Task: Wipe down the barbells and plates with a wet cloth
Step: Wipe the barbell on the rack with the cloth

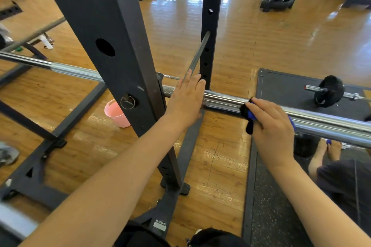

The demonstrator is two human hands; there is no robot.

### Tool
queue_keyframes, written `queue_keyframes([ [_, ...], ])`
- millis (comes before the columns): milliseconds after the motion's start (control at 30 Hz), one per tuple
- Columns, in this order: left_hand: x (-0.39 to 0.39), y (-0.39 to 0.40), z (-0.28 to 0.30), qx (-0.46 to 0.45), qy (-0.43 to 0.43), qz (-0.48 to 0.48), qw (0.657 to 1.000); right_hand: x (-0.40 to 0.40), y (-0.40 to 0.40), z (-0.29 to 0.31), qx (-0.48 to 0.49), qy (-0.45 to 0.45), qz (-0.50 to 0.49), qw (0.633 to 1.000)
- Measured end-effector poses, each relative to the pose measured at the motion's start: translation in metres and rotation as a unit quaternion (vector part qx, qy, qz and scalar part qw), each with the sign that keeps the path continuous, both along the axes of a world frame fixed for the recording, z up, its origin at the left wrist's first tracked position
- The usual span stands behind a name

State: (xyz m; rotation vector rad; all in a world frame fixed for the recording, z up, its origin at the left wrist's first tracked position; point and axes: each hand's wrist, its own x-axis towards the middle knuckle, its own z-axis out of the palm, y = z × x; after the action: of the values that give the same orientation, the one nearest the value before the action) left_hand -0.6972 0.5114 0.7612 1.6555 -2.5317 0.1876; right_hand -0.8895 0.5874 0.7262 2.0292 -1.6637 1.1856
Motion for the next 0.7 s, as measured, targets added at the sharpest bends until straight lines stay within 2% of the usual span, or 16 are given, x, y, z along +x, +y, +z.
queue_keyframes([
  [167,0.001,0.013,-0.014,-0.07,-0.045,0.043,0.996,0.007,-0.006,-0.009,-0.009,0.036,0.046,0.998],
  [267,0.007,0.019,-0.029,-0.116,-0.058,0.046,0.99,-0.007,0.001,-0.013,-0.017,0.031,0.029,0.999],
  [367,0.008,0.015,-0.031,-0.124,-0.073,0.045,0.989,-0.017,0.008,-0.01,-0.007,0.007,0.006,1.0],
  [500,0.006,0.011,-0.026,-0.099,-0.054,0.035,0.993,-0.008,0.006,0.002,0.027,-0.049,0.007,0.998],
  [600,0.001,0.003,-0.012,-0.039,-0.009,0.026,0.999,0.007,-0.003,0.006,0.041,-0.029,0.035,0.998],
  [700,0.003,-0.003,-0.001,0.008,-0.008,0.014,1.0,0.009,-0.006,0.006,0.059,-0.011,0.037,0.997],
])
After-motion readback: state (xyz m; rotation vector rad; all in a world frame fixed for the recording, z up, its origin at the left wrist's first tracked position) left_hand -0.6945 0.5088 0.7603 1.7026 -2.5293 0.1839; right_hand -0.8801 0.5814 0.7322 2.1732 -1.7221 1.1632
